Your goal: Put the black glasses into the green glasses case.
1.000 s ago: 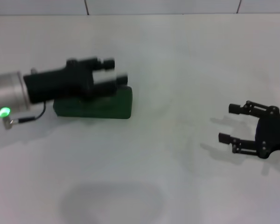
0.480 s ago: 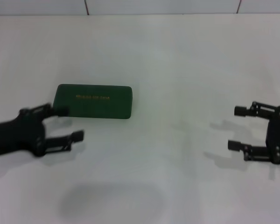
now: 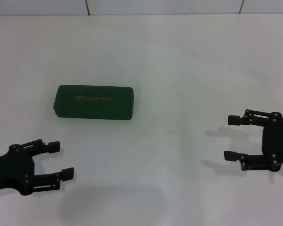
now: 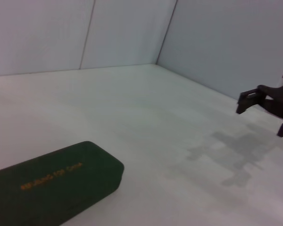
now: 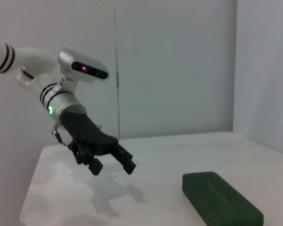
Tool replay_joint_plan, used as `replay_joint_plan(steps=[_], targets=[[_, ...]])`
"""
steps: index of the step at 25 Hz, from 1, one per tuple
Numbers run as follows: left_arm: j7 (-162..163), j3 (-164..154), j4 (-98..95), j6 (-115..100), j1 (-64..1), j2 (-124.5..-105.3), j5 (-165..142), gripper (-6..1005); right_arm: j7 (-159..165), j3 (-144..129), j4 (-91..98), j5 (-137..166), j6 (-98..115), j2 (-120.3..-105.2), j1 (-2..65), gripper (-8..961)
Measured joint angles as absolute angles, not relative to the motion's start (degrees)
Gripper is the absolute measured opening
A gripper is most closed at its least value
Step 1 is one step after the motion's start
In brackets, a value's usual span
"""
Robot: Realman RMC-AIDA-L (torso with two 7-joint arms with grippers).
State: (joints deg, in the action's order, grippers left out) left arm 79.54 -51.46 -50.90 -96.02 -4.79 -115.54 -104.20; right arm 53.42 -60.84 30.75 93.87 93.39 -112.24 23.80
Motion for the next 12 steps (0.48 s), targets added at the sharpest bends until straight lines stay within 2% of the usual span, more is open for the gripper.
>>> replay_joint_plan(steps=[4, 12], targets=[[79.5, -51.63, -50.89, -97.26, -5.31, -115.62, -104.39, 868, 53.61, -60.74, 31.0, 94.91, 91.13, -112.28, 25.82, 786], [79.73, -51.63, -51.04, -100.32, -6.13, -114.93, -104.62, 866, 55.71, -60.79, 31.16, 98.2, 89.55, -111.16, 29.56, 785]])
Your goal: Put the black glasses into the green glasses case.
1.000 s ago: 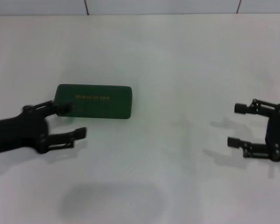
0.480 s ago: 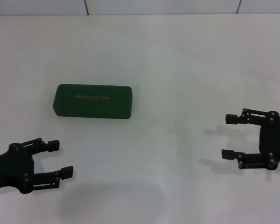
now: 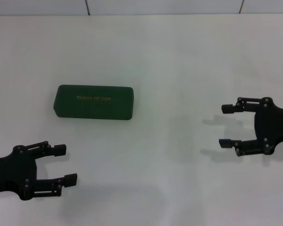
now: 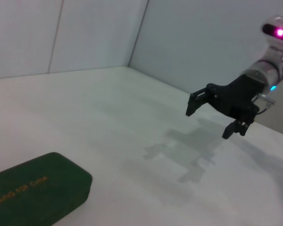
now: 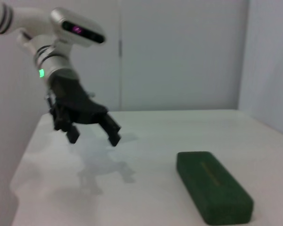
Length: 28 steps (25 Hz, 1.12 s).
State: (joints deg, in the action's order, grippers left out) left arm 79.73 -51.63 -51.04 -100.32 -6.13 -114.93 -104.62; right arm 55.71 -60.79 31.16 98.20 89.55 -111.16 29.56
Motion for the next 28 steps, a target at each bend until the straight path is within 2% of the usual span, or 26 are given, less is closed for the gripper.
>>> replay_joint_plan(steps=[12, 28], targets=[[80.0, -51.41, -50.89, -102.56, -7.76, -114.52, -105.92, 866, 57.71, -60.82, 33.56, 102.33, 93.13, -110.84, 31.41, 785], [80.24, -51.15, -50.88, -102.4, -8.48, -114.61, -105.91, 866, 58.19, -60.82, 34.03, 102.57, 93.15, -111.27, 31.27, 785]])
